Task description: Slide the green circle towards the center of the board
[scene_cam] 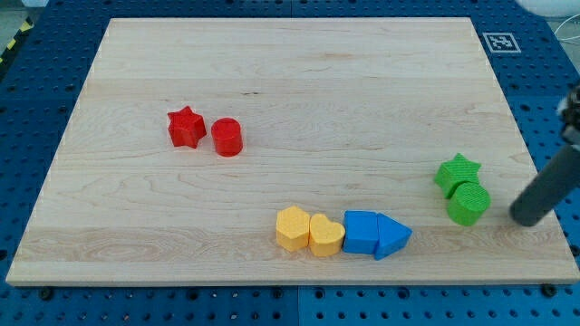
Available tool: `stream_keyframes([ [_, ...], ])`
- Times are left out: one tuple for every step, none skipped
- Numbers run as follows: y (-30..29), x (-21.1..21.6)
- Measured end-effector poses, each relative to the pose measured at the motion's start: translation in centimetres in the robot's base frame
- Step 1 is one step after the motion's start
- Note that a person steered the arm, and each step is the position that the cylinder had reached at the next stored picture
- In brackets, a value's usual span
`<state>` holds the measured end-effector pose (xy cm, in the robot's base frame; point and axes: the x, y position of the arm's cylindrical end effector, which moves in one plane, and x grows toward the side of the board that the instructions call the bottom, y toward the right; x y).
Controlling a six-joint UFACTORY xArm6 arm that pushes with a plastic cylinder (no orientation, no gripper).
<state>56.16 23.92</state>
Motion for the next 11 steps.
stream_keyframes([
  [-4.7,0.0],
  [-8.9,-0.1],
  [-12.4,-1.4],
  [-15.6,-3.7],
  [-17.6,-5.6],
  [-16.6,-5.6],
  [-13.9,-4.4],
  [-11.9,-3.2],
  [-11.3,-3.5],
  [-11.3,-5.7],
  [-11.6,-7.6],
])
